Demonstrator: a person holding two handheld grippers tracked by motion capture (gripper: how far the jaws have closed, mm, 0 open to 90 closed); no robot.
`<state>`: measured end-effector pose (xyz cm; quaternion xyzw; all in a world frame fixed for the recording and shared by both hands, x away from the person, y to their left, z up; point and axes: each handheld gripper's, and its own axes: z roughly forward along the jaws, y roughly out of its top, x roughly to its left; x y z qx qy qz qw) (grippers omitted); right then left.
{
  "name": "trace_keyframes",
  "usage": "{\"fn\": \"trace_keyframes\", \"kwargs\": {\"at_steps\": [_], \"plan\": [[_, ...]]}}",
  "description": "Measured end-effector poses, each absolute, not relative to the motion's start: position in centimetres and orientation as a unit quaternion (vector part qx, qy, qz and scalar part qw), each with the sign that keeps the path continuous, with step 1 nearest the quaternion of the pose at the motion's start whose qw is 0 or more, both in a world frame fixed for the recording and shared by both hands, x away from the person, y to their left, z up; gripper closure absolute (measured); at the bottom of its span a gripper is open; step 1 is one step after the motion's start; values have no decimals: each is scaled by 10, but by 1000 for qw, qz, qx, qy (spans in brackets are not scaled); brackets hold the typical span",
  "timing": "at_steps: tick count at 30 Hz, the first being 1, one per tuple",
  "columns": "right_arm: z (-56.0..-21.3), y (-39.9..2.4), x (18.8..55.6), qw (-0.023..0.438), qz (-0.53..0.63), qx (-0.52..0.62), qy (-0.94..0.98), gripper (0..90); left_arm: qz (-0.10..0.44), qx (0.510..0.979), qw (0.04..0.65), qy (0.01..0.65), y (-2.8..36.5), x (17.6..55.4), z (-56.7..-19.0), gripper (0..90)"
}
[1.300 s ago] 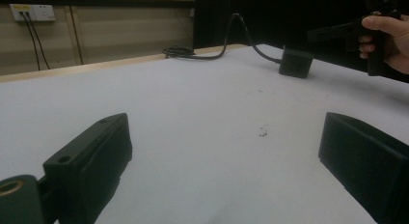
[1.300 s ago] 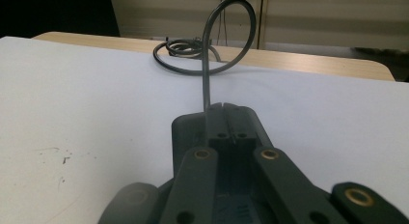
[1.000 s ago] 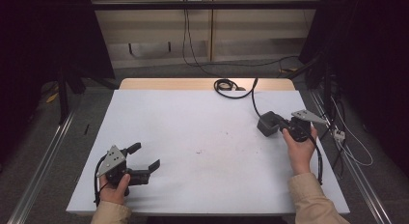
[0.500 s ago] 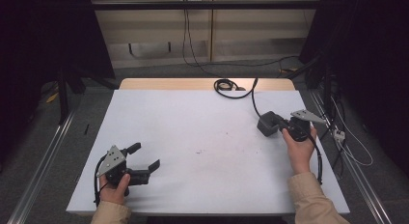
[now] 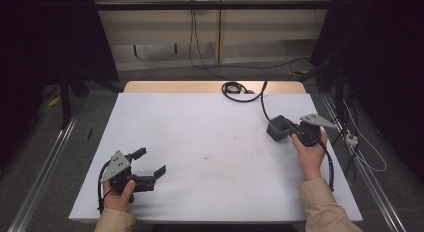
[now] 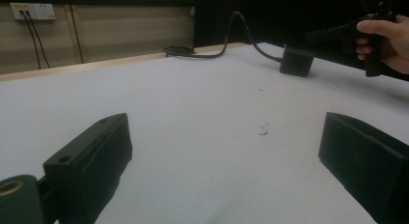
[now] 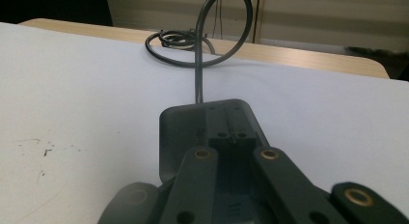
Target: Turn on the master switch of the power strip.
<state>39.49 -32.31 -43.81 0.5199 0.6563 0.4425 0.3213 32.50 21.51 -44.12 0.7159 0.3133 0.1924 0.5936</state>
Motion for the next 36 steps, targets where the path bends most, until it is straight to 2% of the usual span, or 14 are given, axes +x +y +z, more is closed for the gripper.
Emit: {"fn": "trace_keyframes", "kwargs": {"at_steps": [36], "plan": [[-440,-322,396,314,441,526,655,900,192,715,596,311,214,324,-441,41]]}}
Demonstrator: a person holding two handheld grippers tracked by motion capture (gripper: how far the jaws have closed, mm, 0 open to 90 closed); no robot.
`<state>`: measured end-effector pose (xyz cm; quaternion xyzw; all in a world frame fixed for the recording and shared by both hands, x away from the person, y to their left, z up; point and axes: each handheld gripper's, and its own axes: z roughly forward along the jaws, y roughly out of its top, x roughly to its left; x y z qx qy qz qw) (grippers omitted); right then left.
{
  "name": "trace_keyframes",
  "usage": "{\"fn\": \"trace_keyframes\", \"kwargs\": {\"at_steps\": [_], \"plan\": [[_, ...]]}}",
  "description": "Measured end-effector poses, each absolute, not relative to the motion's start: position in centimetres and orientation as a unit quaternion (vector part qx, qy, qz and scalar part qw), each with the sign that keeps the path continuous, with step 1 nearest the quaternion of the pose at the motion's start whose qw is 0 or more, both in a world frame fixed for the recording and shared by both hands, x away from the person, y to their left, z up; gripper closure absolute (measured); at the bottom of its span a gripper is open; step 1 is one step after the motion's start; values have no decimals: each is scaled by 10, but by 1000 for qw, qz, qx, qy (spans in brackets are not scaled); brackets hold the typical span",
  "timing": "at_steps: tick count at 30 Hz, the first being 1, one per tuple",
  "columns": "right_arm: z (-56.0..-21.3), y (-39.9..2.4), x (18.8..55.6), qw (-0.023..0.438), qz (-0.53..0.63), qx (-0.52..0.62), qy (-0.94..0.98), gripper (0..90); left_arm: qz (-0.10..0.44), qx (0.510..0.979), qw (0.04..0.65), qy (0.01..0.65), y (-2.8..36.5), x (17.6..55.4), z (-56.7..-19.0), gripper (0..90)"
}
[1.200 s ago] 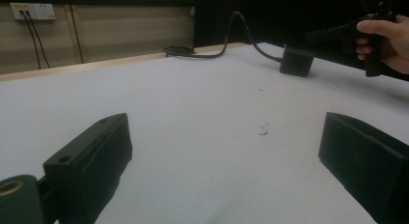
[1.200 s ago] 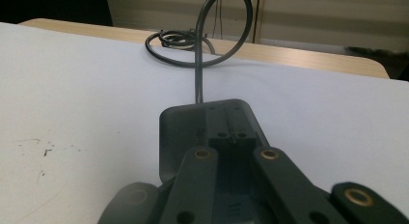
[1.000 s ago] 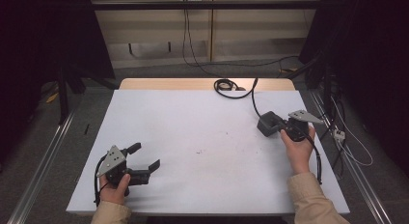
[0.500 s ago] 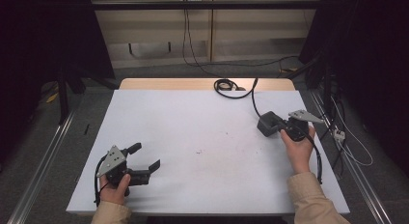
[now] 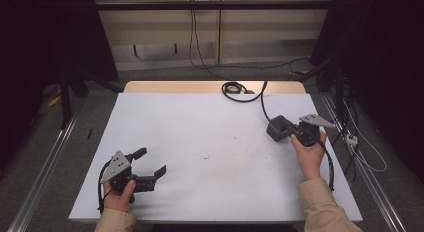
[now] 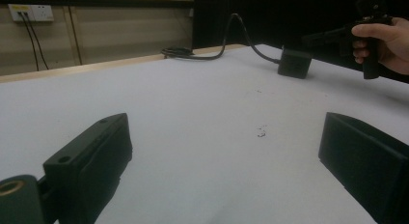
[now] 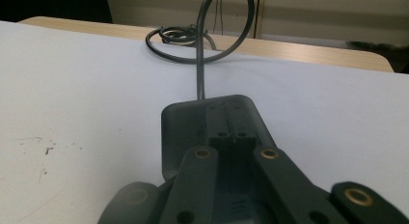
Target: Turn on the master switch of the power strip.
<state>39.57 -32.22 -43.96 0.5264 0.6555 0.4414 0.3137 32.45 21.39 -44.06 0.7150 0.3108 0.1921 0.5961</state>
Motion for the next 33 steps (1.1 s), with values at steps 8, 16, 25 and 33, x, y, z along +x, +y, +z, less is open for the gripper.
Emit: {"fn": "trace_keyframes", "kwargs": {"at_steps": [8,16,25,33], "plan": [[-439,-321,396,320,436,524,659,900,192,713,597,312,214,324,-440,41],[-439,-320,396,321,433,523,661,900,193,715,596,310,214,324,-440,42],[-439,-320,395,320,432,524,660,900,193,713,597,312,214,324,-440,41],[-439,-320,396,316,428,524,665,900,193,714,598,310,214,323,-440,42]]}}
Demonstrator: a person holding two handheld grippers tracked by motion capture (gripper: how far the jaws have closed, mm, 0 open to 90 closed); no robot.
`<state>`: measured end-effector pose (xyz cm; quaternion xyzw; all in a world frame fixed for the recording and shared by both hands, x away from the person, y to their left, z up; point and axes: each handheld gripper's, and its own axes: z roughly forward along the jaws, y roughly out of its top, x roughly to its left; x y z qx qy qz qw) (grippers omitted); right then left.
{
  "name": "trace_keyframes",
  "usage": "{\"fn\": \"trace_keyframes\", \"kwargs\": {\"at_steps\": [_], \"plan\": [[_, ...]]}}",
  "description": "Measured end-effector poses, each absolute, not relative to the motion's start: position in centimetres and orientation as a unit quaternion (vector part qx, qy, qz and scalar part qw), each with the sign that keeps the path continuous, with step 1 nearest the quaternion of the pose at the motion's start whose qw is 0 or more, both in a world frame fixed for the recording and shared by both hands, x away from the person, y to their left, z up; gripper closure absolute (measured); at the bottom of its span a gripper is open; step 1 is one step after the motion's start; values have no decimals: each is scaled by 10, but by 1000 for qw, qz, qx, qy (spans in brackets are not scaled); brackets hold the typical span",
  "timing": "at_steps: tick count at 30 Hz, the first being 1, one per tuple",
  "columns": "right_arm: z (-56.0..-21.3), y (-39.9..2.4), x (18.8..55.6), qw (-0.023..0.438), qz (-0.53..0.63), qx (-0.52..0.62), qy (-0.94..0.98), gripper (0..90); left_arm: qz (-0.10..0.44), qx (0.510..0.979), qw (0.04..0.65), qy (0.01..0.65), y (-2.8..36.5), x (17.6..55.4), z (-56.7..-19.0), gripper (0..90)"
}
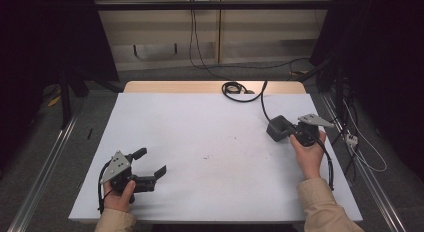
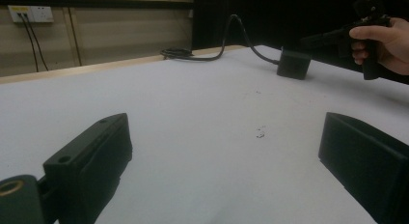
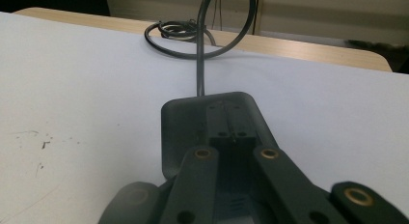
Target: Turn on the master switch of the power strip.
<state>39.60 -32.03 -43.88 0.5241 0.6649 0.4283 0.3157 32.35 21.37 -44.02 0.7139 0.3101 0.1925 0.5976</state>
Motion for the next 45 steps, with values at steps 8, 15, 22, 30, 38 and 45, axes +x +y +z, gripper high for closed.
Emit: {"fn": "trace_keyframes", "kwargs": {"at_steps": [8,15,22,30,38,45], "plan": [[-439,-321,396,314,434,525,662,900,192,713,597,312,214,324,-441,42],[-441,-322,395,313,441,525,657,900,194,713,597,312,215,323,-440,41],[-441,-324,396,308,446,526,655,900,192,712,598,313,216,324,-440,41],[-440,-324,396,307,448,529,653,900,192,712,599,312,216,324,-440,41],[-439,-321,396,311,445,526,655,872,193,712,599,311,217,323,-440,41],[-437,-317,394,307,444,519,662,698,194,712,600,309,217,323,-439,41]]}}
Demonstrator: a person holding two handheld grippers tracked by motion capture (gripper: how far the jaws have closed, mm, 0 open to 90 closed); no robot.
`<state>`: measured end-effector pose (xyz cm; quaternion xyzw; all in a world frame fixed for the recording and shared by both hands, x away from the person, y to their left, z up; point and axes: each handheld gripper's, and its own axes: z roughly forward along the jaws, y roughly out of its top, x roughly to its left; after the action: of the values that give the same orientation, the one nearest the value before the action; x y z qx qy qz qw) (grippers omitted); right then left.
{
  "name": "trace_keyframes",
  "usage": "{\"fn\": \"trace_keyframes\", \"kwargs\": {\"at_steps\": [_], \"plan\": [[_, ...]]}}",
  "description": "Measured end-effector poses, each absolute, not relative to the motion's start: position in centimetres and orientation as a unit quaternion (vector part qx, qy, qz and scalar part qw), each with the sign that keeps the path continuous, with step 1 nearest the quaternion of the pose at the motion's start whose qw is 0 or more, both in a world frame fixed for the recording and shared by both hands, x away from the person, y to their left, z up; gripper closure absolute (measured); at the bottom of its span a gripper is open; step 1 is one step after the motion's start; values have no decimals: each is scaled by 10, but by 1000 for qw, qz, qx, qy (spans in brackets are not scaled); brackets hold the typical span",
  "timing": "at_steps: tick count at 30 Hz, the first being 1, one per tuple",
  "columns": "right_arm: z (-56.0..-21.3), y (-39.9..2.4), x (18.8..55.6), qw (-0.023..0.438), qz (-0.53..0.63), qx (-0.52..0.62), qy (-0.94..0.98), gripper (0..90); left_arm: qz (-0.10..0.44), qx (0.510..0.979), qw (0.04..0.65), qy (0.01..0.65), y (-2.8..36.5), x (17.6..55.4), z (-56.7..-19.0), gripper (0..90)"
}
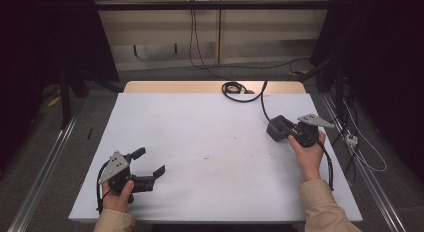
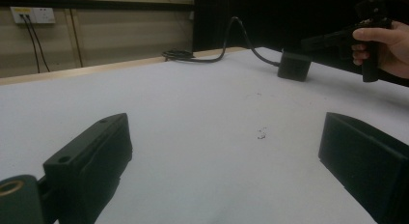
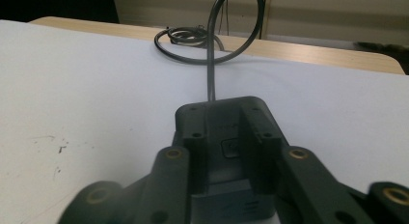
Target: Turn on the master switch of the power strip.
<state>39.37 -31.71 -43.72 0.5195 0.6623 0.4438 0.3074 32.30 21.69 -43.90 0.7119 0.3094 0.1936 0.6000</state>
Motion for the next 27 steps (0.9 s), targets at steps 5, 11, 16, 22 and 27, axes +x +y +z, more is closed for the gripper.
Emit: {"fn": "trace_keyframes", "kwargs": {"at_steps": [5,11,16,22,27], "plan": [[-434,-316,390,289,455,519,663,566,193,710,602,310,217,323,-438,41],[-431,-312,383,268,464,519,666,413,196,709,601,313,220,322,-438,41],[-429,-309,376,258,480,517,661,318,198,705,603,316,222,321,-437,41],[-429,-305,366,257,494,508,658,249,200,709,599,314,222,321,-437,41],[-430,-300,357,263,490,497,666,214,200,707,600,316,222,321,-437,41]]}}
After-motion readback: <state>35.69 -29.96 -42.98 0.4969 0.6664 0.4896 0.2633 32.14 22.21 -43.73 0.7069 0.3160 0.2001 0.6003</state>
